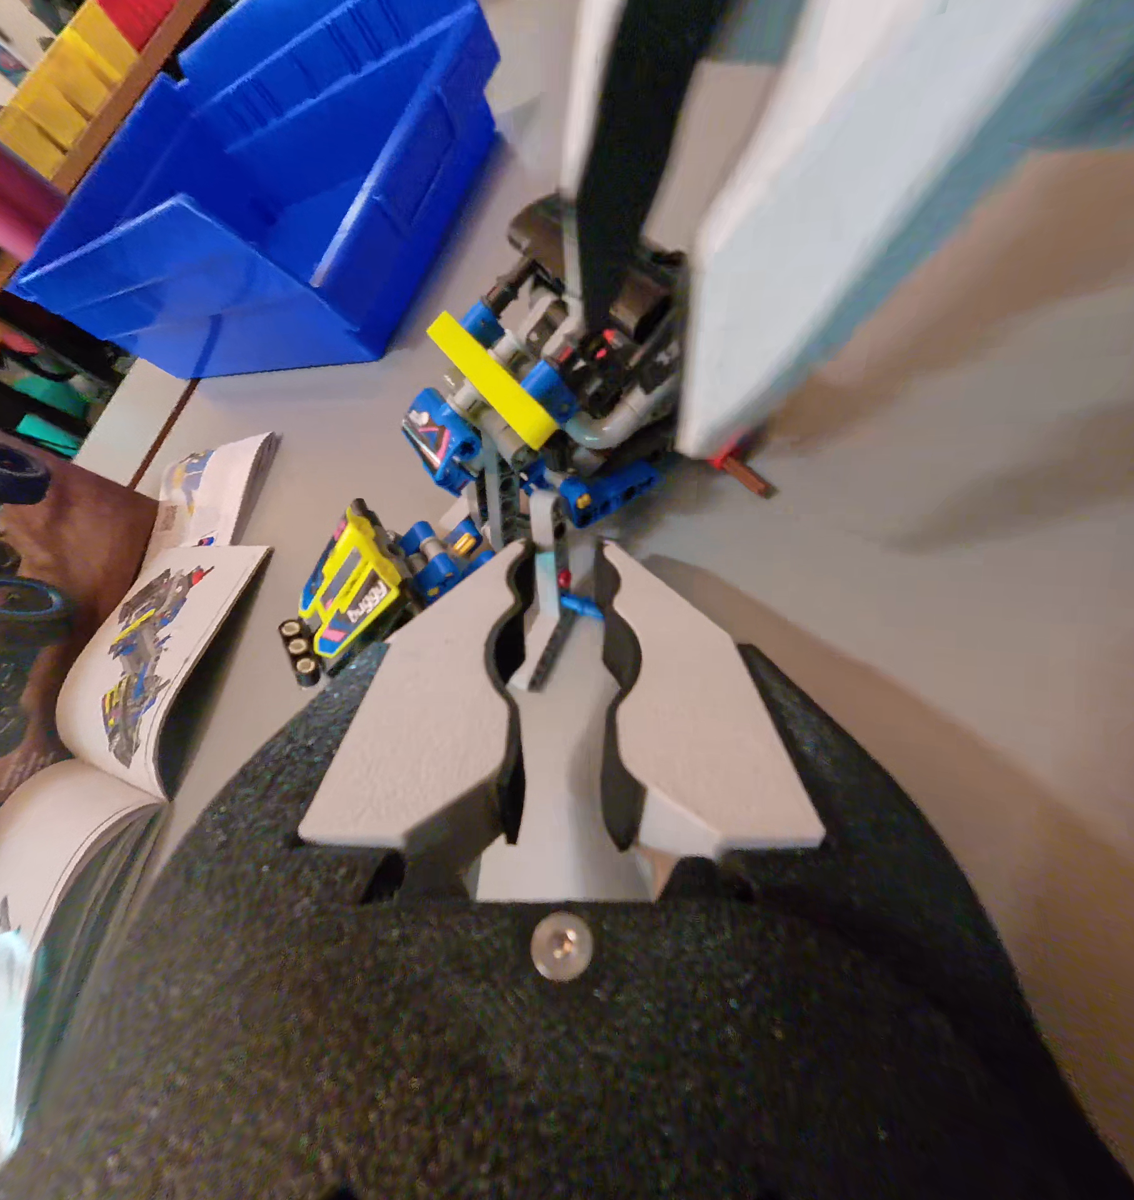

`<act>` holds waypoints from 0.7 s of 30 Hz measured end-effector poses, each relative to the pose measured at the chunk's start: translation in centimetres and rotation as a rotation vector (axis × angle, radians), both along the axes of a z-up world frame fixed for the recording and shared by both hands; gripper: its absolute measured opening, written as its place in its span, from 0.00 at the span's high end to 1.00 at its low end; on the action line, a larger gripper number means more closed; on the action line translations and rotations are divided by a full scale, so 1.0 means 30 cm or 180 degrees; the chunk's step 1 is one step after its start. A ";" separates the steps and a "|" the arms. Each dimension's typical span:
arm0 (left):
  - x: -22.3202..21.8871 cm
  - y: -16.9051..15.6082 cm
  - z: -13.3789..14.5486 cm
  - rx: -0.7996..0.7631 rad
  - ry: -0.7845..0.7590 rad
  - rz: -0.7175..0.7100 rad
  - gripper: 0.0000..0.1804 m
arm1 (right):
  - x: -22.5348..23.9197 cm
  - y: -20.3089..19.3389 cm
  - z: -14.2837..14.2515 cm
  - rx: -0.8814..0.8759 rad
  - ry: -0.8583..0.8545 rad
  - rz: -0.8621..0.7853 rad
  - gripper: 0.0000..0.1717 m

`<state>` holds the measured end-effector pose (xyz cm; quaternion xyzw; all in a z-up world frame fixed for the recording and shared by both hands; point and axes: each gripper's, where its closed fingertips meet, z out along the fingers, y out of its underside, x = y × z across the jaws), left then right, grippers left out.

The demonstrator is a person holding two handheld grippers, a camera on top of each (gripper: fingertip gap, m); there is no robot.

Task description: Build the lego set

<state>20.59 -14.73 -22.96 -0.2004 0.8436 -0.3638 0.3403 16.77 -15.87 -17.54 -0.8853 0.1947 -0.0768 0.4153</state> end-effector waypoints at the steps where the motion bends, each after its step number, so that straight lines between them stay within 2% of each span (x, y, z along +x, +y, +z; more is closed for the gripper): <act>1: -0.010 0.003 -0.001 -0.0029 0.0047 -0.0077 0.90 | -0.026 0.002 -0.019 0.0001 0.0055 -0.0044 0.81; 3: -0.041 0.010 0.008 -0.0158 0.0189 -0.0290 0.87 | -0.057 0.017 -0.052 0.0090 0.0155 -0.0197 0.88; 6: -0.067 0.065 0.009 -0.0153 0.0544 -0.0469 0.87 | -0.088 0.070 -0.116 0.0290 0.0420 -0.0329 0.92; 9: -0.067 0.138 -0.022 0.0019 0.1037 -0.0462 0.87 | -0.030 0.068 -0.191 0.0045 0.0172 -0.0666 0.87; 12: -0.070 0.111 -0.027 -0.0183 0.1313 -0.0538 0.86 | -0.021 0.095 -0.215 0.0002 0.0160 -0.0697 0.84; 14: -0.052 0.098 -0.050 -0.0085 0.1245 -0.0518 0.86 | -0.011 0.113 -0.203 0.0118 0.0157 -0.0742 0.85; 17: -0.045 0.071 -0.074 -0.0102 0.1211 -0.0615 0.94 | 0.006 0.108 -0.194 0.0144 0.0088 -0.0867 0.85; 21: -0.028 0.065 -0.072 -0.0099 0.1109 -0.0898 0.97 | 0.055 0.084 -0.192 -0.0064 -0.0483 -0.1096 0.88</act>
